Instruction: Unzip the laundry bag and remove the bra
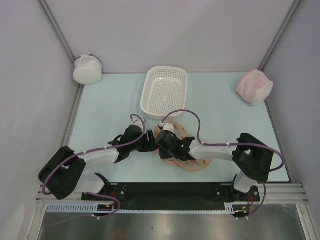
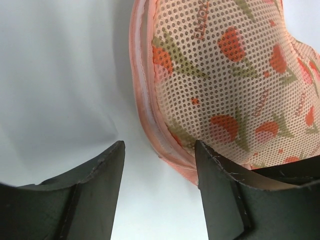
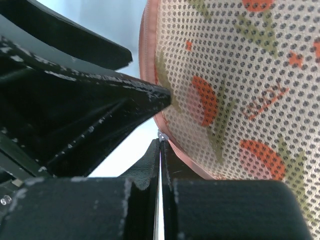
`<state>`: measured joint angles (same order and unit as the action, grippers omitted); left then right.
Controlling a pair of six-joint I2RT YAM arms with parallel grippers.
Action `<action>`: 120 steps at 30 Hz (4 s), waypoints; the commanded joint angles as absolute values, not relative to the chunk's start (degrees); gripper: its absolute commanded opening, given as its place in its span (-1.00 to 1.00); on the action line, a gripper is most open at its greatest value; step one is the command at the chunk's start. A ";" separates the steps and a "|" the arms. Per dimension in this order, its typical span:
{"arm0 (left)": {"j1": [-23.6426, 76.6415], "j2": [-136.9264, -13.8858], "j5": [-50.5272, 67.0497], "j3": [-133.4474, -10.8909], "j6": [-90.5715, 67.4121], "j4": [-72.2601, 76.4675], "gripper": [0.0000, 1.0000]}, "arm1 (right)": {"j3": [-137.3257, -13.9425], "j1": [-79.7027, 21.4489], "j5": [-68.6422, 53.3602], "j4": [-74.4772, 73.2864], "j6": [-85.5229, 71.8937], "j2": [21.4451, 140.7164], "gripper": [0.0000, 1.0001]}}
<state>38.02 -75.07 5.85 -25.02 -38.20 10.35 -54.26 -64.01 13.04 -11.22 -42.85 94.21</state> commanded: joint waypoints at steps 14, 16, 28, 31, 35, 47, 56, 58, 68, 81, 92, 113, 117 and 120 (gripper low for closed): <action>38.58 -77.87 7.91 -26.54 -41.92 15.64 -1.00 | -57.66 -63.90 11.86 -8.70 -41.04 95.80 -1.00; 38.58 -77.61 7.82 -26.54 -41.84 15.73 -1.00 | -57.48 -63.90 11.78 -8.88 -41.05 95.80 -1.00; 38.41 -77.61 6.24 -28.03 -40.25 14.06 -1.00 | -56.60 -63.90 12.04 -9.58 -41.40 95.27 -1.00; 38.15 -77.61 5.80 -28.39 -39.73 13.71 -1.00 | -55.55 -63.90 12.39 -10.02 -41.92 94.40 -1.00; 37.62 -77.87 5.54 -28.83 -38.94 13.45 -1.00 | -53.88 -63.90 13.09 -10.72 -42.98 92.90 -1.00; 35.33 -78.49 5.01 -28.92 -37.35 12.57 -1.00 | -49.22 -64.25 15.29 -13.97 -45.88 88.07 -1.00; 34.37 -78.57 4.92 -28.83 -36.48 12.48 -1.00 | -46.32 -64.69 16.43 -16.26 -47.55 85.43 -1.00; 34.19 -78.58 4.83 -28.92 -36.21 12.22 -0.99 | -46.06 -64.86 16.52 -17.04 -47.55 85.25 -1.00; 33.58 -78.05 4.66 -29.00 -35.86 11.69 -1.00 | -45.35 -65.48 16.79 -17.58 -48.08 84.37 -1.00; 33.05 -77.34 4.57 -28.39 -35.86 11.60 -1.00 | -45.26 -66.44 16.96 -18.90 -48.16 84.02 -1.00; 32.08 -76.91 4.57 -27.86 -35.51 11.25 -1.00 | -45.44 -66.88 17.05 -20.30 -48.69 83.50 -1.00; 30.15 -74.88 4.31 -26.98 -34.63 10.28 -1.00 | -43.86 -67.59 18.63 -24.34 -50.80 79.81 -1.00; 29.80 -74.53 4.13 -26.81 -34.45 9.93 -1.00 | -43.86 -67.76 18.90 -25.13 -51.06 79.19 -1.00; 29.45 -74.36 4.13 -26.72 -34.37 9.76 -1.00 | -43.59 -67.85 19.16 -25.84 -51.59 78.49 -1.00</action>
